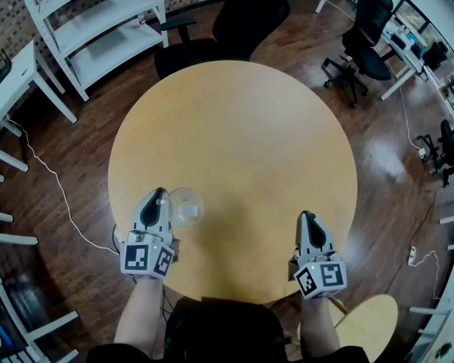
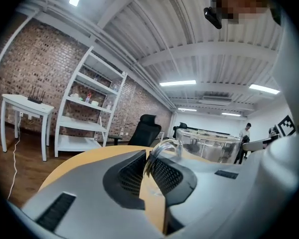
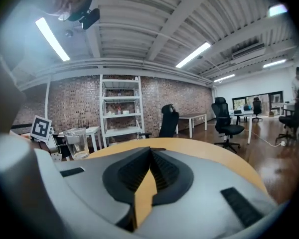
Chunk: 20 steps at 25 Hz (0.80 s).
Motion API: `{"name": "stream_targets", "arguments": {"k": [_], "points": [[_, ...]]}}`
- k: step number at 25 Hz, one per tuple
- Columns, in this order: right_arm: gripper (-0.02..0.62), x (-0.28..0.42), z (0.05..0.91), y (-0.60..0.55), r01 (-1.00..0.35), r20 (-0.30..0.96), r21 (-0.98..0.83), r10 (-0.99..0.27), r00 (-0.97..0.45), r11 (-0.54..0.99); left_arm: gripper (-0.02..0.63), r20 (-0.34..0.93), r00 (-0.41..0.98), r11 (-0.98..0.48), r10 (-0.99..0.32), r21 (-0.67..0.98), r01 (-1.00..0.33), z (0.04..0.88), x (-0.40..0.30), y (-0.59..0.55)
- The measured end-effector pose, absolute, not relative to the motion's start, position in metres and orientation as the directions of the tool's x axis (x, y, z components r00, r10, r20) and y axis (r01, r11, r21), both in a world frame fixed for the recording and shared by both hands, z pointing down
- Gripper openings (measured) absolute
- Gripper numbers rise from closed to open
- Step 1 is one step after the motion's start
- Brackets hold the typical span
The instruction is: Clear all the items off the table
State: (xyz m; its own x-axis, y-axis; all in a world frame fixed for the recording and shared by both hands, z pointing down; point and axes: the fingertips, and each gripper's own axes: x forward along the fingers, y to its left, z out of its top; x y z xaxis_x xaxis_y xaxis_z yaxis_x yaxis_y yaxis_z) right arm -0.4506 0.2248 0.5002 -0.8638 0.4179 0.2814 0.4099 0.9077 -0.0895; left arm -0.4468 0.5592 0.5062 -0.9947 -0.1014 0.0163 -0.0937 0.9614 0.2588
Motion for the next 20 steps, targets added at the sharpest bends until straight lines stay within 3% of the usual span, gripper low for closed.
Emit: {"name": "stream_targets", "arguments": {"k": [11, 20], "points": [[0.005, -0.362, 0.427, 0.090, 0.051, 0.076, -0.085, 0.058, -0.995, 0.995, 0.014, -0.120, -0.866, 0.848, -0.485, 0.177, -0.500, 0.422, -0.470, 0.405], [0.004, -0.218, 0.401, -0.090, -0.247, 0.031, -0.082, -0.245, -0.969, 0.966, 0.013, -0.166, -0.690, 0.666, -0.705, 0.179, -0.724, 0.394, -0.409, 0.190]]}}
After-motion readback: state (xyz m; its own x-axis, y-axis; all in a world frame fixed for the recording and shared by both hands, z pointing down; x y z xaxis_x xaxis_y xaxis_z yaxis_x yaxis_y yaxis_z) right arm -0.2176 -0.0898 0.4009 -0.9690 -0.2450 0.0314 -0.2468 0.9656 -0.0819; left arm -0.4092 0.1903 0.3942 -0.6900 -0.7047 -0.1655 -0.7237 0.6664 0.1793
